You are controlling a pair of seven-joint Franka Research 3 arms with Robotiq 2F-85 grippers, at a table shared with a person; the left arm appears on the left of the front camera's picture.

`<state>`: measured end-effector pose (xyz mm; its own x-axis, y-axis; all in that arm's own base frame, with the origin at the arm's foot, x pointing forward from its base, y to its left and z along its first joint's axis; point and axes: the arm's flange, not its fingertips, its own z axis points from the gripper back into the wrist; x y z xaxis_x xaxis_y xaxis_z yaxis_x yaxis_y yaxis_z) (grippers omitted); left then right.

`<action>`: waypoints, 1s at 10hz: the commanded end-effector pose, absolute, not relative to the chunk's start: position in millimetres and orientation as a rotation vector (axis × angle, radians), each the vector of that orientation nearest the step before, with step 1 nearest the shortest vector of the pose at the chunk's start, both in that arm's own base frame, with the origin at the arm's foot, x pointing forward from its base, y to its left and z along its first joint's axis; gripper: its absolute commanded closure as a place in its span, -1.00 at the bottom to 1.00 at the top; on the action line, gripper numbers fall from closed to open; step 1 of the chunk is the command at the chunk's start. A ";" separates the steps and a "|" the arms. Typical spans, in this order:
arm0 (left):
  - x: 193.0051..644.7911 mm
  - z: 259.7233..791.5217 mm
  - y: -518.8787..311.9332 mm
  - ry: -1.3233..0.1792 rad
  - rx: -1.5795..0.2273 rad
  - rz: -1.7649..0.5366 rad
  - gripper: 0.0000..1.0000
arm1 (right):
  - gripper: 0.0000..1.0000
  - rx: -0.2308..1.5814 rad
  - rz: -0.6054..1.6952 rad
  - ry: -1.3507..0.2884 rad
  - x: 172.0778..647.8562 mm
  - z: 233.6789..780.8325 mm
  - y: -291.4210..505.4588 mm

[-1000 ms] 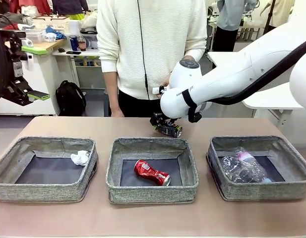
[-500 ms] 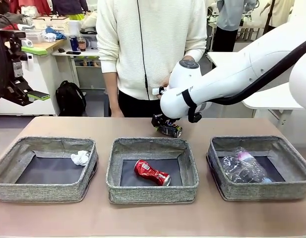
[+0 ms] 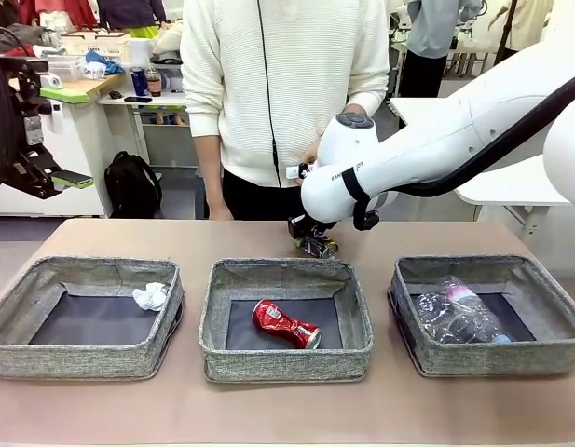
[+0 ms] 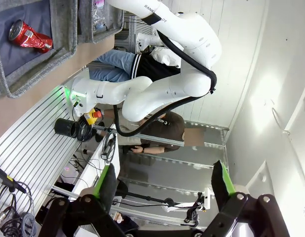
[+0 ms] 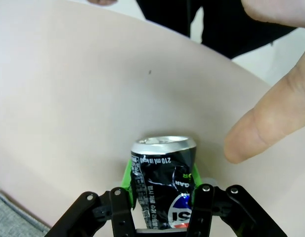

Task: Sort the waste into the appropriate baskets.
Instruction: Pick up the waste item pointed out by the person.

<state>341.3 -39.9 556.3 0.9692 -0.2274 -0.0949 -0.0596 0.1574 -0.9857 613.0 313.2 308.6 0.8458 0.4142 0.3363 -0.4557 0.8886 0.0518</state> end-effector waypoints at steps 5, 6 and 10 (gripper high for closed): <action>339.7 560.3 -40.6 0.244 -1.431 -0.127 -1.00 | 1.00 0.100 0.458 -0.308 609.9 311.1 308.4; 339.7 560.3 -40.6 0.244 -1.431 -0.127 -1.00 | 1.00 0.057 0.456 -0.315 599.7 324.9 304.5; 339.7 560.3 -40.6 0.244 -1.431 -0.127 -1.00 | 1.00 -0.189 0.596 -0.266 503.5 462.6 258.3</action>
<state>341.2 -40.3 557.0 0.9691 -0.2282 -0.0933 -0.0576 0.1583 -0.9857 538.8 270.7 435.2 0.8005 0.5406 0.2589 -0.5125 0.8413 -0.1720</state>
